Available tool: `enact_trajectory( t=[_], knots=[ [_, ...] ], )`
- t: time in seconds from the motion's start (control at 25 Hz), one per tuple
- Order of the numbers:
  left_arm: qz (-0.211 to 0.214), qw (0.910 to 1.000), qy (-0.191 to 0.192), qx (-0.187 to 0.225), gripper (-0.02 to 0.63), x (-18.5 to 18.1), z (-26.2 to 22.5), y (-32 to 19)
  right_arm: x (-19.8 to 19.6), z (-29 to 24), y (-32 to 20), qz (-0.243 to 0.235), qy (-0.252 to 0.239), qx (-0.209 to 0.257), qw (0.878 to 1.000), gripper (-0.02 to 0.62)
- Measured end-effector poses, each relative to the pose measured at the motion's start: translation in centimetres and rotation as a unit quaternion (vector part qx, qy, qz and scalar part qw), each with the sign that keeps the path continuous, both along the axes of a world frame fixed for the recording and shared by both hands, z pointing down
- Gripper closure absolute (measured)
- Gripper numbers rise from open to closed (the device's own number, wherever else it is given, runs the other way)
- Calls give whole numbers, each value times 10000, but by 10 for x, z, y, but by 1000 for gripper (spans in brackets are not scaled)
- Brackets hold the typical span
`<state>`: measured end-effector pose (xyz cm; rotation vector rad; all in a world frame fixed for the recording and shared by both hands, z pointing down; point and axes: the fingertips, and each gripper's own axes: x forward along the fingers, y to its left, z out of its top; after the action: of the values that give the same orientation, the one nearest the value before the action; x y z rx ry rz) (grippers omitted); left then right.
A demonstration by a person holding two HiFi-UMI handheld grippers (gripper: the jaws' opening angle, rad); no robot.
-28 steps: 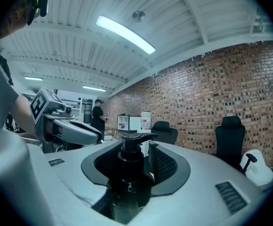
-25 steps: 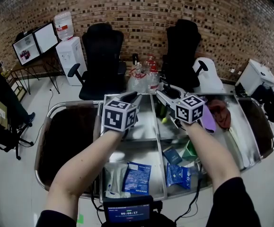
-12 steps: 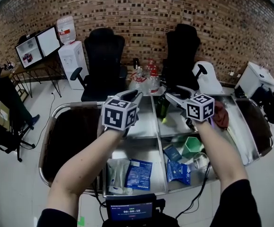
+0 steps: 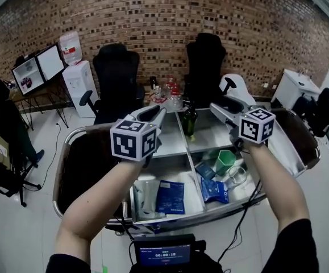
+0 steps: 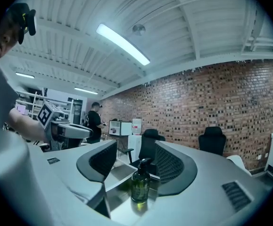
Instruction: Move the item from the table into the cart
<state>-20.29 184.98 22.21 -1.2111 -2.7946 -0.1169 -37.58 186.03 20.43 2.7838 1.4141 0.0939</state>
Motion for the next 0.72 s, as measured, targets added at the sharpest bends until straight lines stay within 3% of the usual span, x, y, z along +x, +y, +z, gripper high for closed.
enact_trajectory(
  t=[0.12, 0.2, 0.24, 0.36, 0.64, 0.72],
  knots=[
    [62, 9997, 5, -253, 554, -47, 23, -58, -50, 17, -62, 30, 241, -248, 9994, 368],
    [102, 9996, 19, -273, 577, -43, 9, -85, -52, -8, -92, 87, 342, -422, 9985, 370],
    [146, 9995, 13, -276, 600, -37, -2, -100, -48, -25, -108, 111, 389, -517, 9978, 401],
    [237, 9987, 82, -448, 600, -35, -27, -154, -54, -61, -169, 78, 655, -727, 9952, 403],
    [83, 9995, -54, -317, 600, -56, -21, -259, -67, -75, -278, -358, 772, -858, 9927, 403],
    [77, 9994, -56, -336, 600, -59, -24, -280, -70, -84, -304, -358, 824, -1076, 9901, 469]
  ],
)
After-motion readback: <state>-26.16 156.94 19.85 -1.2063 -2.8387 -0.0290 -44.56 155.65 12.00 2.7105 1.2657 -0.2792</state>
